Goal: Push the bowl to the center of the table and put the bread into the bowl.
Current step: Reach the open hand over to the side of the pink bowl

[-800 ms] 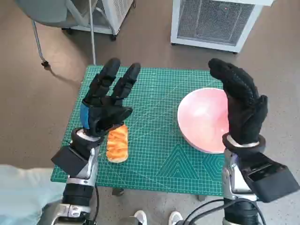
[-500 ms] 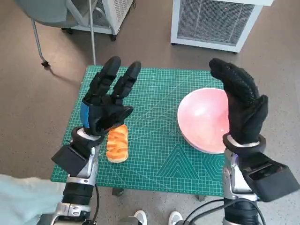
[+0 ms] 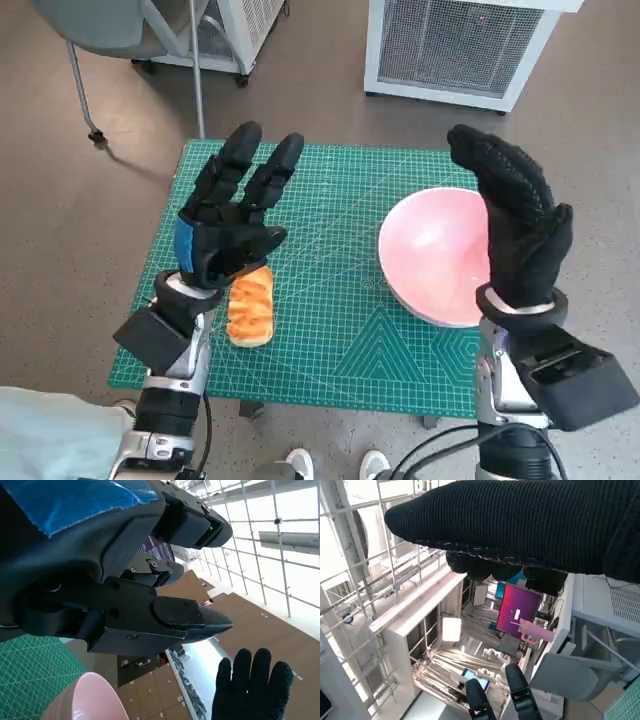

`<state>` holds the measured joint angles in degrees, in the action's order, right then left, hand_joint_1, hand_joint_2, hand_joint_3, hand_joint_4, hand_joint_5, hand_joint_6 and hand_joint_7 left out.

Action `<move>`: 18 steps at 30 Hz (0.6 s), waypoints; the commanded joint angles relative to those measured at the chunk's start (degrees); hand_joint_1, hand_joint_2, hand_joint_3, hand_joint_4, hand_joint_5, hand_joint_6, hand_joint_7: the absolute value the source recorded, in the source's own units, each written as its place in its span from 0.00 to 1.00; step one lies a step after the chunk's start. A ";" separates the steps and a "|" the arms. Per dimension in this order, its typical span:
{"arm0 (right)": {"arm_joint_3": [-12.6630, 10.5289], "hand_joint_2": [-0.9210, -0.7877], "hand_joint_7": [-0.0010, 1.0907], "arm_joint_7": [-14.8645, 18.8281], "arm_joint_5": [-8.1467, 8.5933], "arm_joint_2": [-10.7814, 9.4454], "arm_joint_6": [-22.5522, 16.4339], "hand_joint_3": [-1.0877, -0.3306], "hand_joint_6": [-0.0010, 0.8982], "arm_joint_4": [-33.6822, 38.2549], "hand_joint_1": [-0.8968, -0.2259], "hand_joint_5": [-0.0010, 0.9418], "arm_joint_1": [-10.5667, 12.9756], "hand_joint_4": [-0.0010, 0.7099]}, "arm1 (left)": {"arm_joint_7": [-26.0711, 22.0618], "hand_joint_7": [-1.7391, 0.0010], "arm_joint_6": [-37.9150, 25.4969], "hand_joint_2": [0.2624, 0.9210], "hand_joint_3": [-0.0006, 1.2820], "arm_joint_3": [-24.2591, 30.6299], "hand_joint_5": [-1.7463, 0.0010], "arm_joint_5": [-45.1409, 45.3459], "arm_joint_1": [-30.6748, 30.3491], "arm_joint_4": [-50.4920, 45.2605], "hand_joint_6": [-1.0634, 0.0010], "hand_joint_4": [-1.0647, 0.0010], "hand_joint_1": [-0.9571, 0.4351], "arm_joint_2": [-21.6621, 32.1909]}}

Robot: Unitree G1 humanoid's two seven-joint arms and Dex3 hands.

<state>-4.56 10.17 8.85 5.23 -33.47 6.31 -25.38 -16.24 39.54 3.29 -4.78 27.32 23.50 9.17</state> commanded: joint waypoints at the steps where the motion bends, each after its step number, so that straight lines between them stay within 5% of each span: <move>1: -1.13 0.00 0.62 0.85 1.04 1.06 -0.08 0.58 0.00 0.65 0.59 0.07 1.08 0.44 | -0.15 0.99 0.80 1.00 0.11 -0.02 1.00 0.00 0.82 0.37 0.52 0.60 0.62 0.37; 6: -5.23 0.00 0.63 1.57 2.85 3.80 -3.03 0.60 0.00 4.36 0.59 0.08 1.82 0.44 | -0.07 0.99 1.23 1.00 0.11 -0.07 1.00 0.22 0.49 0.47 0.51 0.60 0.66 0.34; 13: -12.47 0.00 0.63 -4.85 -0.37 5.41 -8.86 0.60 0.00 14.82 0.61 0.08 2.08 0.45 | -0.54 0.99 2.26 1.00 0.12 0.12 1.00 -0.50 -0.22 0.90 0.51 0.60 0.68 0.50; 18: -15.36 0.00 0.62 -8.11 -1.23 6.49 -10.99 0.57 0.00 22.59 0.65 0.07 1.63 0.45 | -1.17 0.99 2.94 1.00 0.12 0.28 1.00 -1.36 0.00 2.23 0.51 0.60 0.69 0.51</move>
<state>-18.24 4.36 8.63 11.21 -43.71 24.00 -24.57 -16.88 41.65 3.34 -5.22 27.55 24.68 9.58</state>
